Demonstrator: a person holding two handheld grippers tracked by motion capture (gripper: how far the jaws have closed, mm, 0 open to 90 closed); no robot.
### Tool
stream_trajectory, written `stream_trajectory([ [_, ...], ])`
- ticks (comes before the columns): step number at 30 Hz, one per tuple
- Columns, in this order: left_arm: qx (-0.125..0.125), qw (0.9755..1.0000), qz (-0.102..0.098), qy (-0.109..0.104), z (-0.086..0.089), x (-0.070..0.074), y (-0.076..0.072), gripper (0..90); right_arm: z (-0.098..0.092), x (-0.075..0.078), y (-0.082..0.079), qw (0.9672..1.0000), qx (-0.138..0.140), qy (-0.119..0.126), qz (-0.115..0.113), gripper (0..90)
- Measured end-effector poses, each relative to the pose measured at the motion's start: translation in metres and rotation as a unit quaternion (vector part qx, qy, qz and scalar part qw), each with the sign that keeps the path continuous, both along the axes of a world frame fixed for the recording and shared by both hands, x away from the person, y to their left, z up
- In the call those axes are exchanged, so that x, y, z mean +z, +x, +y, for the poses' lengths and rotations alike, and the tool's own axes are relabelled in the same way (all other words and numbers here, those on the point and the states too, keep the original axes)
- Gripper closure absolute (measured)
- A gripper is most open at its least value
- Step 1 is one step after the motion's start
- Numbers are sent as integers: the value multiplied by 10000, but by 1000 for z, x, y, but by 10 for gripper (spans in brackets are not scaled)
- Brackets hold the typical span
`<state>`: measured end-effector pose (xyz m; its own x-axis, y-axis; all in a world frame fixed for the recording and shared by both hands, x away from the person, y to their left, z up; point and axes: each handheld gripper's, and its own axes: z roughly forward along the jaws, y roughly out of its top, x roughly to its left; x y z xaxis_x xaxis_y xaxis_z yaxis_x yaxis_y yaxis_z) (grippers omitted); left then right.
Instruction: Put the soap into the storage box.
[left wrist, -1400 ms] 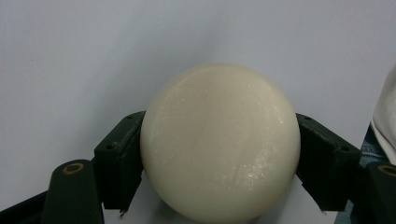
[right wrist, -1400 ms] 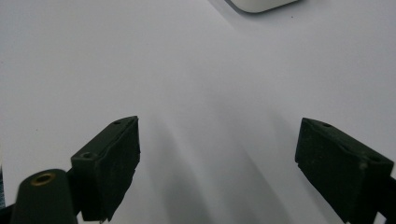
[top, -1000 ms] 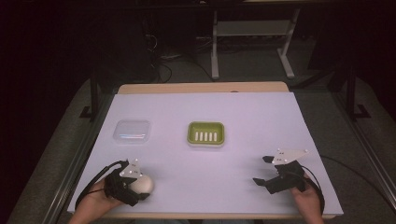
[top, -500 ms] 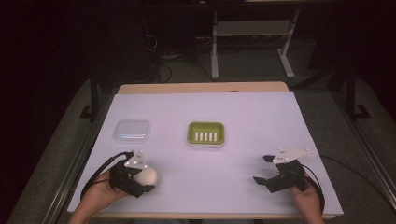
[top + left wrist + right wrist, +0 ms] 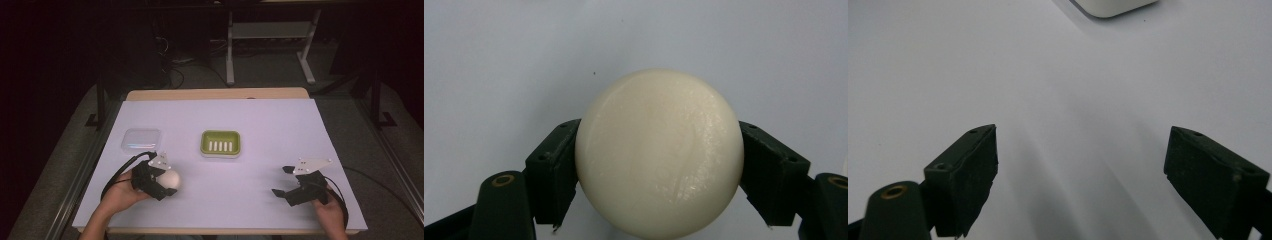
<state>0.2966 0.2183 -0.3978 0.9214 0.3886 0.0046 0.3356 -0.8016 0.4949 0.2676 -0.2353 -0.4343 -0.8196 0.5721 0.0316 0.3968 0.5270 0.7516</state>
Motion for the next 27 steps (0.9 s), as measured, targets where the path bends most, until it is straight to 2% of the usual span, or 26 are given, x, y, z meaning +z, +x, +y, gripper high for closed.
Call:
stream_trajectory([
  [4, -41, 10000, 38, 37, -8, 4, 5, 251, -1, 1, 0, 10000, -11, 26, -29, 131],
  [5, -98, 9999, -12, 56, -9, 5, 7, 251, -1, 1, 0, 10000, -5, 31, -27, 132],
  [21, -117, 9999, 64, 30, -25, 16, 21, 251, 0, 3, 0, 10000, 25, 9, -58, 131],
  [23, -148, 9998, 55, 92, -26, 17, 24, 251, 0, 4, 0, 10000, 31, 10, -70, 132],
  [27, -131, 9998, 103, 80, -29, 18, 29, 251, 0, 4, 0, 9999, 42, 24, -90, 132],
])
